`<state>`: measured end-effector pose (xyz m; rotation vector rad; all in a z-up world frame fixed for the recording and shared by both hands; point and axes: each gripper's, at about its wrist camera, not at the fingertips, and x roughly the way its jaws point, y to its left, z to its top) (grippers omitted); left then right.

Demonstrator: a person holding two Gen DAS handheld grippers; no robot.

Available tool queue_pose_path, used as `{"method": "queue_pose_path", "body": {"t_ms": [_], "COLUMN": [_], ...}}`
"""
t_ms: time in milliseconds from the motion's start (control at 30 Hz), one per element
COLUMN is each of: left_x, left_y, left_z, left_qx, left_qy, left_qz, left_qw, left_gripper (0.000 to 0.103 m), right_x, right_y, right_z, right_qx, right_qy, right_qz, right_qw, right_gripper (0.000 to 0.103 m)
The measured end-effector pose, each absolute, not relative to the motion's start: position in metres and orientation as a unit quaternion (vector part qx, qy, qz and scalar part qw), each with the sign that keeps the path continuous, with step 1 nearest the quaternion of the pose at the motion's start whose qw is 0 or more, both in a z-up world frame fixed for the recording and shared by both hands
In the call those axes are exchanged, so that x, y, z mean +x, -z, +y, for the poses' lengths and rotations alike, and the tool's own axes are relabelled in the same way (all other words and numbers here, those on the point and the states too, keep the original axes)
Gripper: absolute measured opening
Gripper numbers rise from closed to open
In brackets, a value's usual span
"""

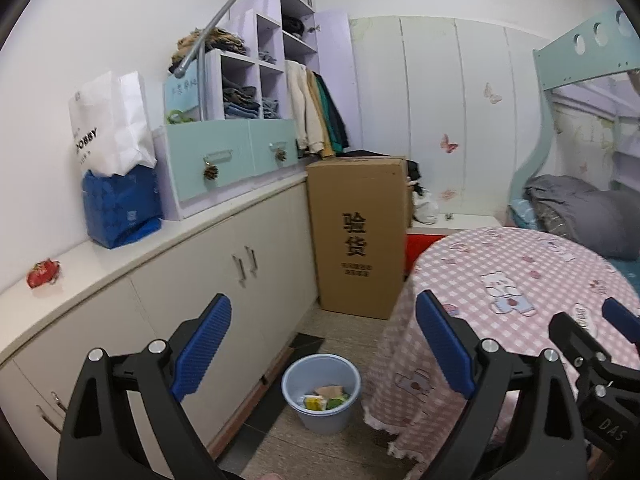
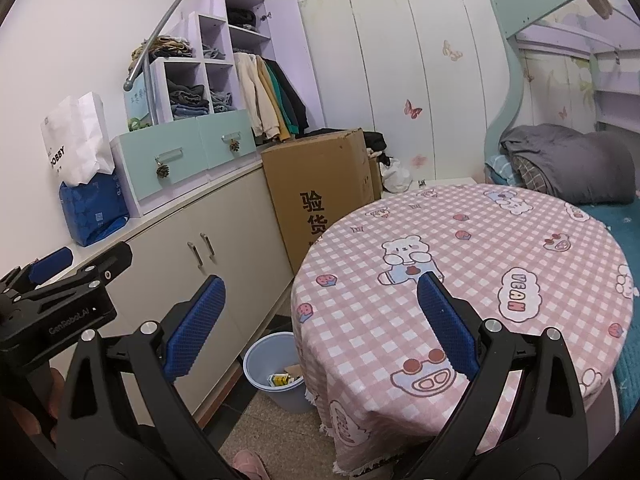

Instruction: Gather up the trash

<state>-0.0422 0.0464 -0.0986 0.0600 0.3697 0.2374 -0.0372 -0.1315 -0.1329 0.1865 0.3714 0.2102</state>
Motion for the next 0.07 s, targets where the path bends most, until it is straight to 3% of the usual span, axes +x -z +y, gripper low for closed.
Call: {"method": "queue_pose_path", "body": {"t_ms": [67], "left_x": [-0.0351], "left_y": [0.1015], "left_z": [0.0438], "left_qx": [0.027], "left_qy": [-0.117], "left_qz": [0.191], "left_qw": [0.974], "left_gripper": [0.092], "right_x": [-0.0313], "right_y": [0.1365], "right_z": [-0.1358], "right_qx": [0.095], "right_qy": [-0.102], "right_qz": [0.189], "right_qw": [0.972], "right_gripper": [0.095]}}
